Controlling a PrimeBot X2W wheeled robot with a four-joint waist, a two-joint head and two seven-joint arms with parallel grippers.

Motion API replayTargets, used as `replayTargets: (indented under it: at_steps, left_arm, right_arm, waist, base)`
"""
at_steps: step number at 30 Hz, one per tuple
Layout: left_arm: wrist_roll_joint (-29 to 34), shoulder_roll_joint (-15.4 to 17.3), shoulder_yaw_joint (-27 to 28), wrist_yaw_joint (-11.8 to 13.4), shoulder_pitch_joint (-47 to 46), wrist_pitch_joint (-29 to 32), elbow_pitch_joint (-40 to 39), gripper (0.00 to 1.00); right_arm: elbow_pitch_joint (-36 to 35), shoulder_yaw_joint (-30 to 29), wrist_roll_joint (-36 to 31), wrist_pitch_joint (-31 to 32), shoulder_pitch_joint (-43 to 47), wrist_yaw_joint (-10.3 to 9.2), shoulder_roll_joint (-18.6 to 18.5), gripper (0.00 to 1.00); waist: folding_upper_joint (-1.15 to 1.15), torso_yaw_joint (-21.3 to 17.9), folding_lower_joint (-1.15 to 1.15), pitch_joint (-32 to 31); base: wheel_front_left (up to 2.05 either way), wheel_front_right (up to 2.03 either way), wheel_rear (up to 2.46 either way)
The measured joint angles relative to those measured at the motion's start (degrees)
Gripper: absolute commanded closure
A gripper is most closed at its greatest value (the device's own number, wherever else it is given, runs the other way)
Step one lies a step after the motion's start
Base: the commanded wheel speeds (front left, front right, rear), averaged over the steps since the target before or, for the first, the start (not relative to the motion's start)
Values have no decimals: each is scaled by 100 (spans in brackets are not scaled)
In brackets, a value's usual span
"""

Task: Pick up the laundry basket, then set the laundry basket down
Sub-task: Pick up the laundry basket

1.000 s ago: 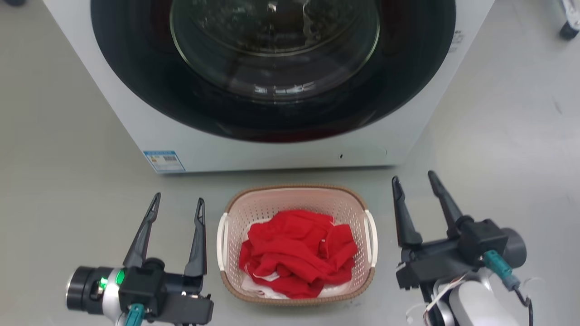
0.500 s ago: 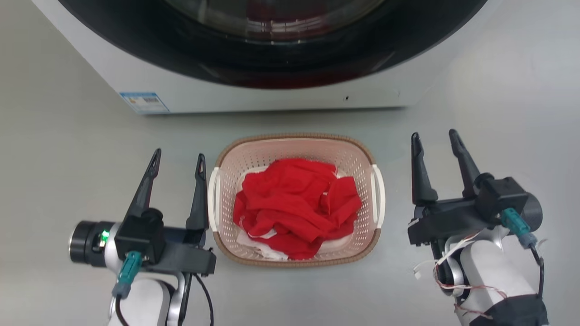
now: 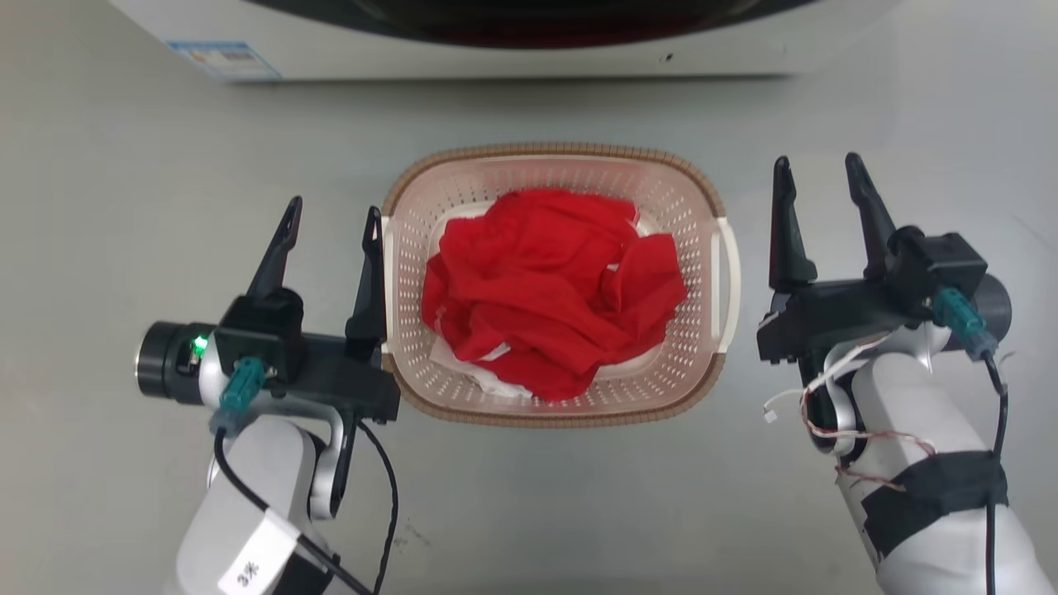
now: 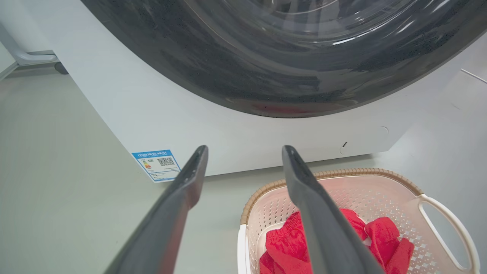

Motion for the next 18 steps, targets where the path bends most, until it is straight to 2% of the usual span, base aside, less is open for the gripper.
replayTargets:
  at_steps: [11, 18]
  left_arm:
    - [-76, -52, -58, -157, -710, 24, 920, 0]
    - [-122, -80, -105, -297, -892, 24, 1546, 0]
  right_arm:
    - [735, -19, -14, 5, -459, 0, 1, 0]
    - [1233, 3, -2, 4, -558, 1, 19, 0]
  waist:
    - [0, 91, 0, 874]
    - [0, 156, -1, 1171]
  base:
    - [0, 0, 0]
    - [0, 0, 0]
